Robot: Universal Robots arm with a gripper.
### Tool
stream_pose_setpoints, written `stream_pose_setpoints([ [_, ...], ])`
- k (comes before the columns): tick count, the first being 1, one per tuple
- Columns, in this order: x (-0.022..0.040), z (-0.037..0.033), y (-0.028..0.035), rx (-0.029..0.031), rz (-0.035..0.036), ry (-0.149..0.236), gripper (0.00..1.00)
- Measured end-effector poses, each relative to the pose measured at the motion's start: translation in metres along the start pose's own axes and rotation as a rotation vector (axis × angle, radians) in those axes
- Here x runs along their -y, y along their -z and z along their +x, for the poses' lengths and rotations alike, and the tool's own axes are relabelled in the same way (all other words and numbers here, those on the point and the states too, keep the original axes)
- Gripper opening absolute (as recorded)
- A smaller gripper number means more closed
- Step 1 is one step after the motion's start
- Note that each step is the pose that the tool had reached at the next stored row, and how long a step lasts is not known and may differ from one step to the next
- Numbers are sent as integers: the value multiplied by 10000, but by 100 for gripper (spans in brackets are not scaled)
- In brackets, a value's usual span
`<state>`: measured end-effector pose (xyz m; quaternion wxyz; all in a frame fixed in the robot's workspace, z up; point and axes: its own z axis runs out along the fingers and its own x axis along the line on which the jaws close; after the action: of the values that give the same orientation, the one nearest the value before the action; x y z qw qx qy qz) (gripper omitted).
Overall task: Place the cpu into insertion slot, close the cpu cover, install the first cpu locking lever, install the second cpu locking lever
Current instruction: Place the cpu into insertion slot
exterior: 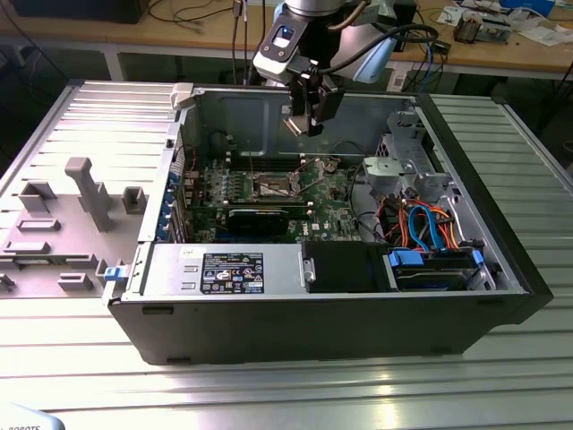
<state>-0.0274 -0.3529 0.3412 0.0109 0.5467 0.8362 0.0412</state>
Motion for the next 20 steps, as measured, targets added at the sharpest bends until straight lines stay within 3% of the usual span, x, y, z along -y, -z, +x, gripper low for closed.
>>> stream_pose_setpoints([
  [4,0,0,-1,7,-3,-84,54],
  [10,2,1,-7,54,-19,-667,54],
  [13,8,3,-16,63,-20,-762,54],
  [17,40,15,-37,75,-26,-922,54],
  [20,42,15,-60,106,-35,-1293,54],
])
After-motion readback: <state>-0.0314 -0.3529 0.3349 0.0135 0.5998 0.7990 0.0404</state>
